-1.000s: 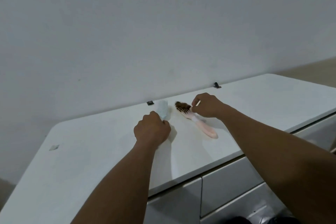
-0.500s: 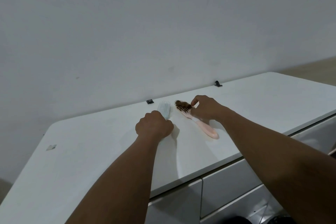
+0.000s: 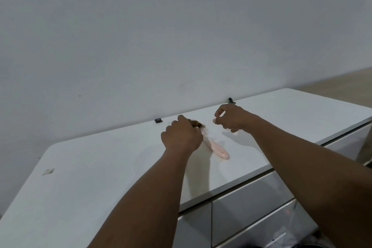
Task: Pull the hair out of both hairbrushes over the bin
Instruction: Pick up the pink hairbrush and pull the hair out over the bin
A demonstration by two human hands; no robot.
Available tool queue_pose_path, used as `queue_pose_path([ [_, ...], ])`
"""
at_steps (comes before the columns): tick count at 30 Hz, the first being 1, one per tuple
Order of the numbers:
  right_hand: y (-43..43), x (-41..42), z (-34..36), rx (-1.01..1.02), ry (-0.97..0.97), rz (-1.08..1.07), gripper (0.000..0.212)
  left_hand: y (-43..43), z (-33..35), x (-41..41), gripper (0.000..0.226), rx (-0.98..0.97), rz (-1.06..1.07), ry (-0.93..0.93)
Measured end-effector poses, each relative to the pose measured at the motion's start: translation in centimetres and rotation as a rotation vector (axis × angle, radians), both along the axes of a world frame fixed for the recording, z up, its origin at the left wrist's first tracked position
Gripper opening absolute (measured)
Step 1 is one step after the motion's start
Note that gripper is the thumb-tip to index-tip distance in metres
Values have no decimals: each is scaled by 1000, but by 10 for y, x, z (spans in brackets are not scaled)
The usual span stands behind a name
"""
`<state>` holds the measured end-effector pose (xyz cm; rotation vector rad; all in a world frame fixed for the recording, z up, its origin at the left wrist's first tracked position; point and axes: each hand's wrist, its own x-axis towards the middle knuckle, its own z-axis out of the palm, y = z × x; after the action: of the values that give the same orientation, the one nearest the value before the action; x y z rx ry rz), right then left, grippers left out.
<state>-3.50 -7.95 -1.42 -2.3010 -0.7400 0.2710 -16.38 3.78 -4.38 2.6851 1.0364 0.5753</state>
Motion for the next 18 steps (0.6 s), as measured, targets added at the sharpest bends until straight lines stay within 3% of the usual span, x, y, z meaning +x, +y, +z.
queue_pose_path([
  [5, 0, 16, -8, -16, 34, -10, 18, -16, -8, 18, 51, -154, -37, 9],
  [10, 4, 29, -20, -30, 67, -15, 20, -16, -17, 35, 64, -164, -18, 107],
  [18, 9, 40, -35, -29, 103, -30, 16, -4, -20, 40, 36, -154, -14, 85],
])
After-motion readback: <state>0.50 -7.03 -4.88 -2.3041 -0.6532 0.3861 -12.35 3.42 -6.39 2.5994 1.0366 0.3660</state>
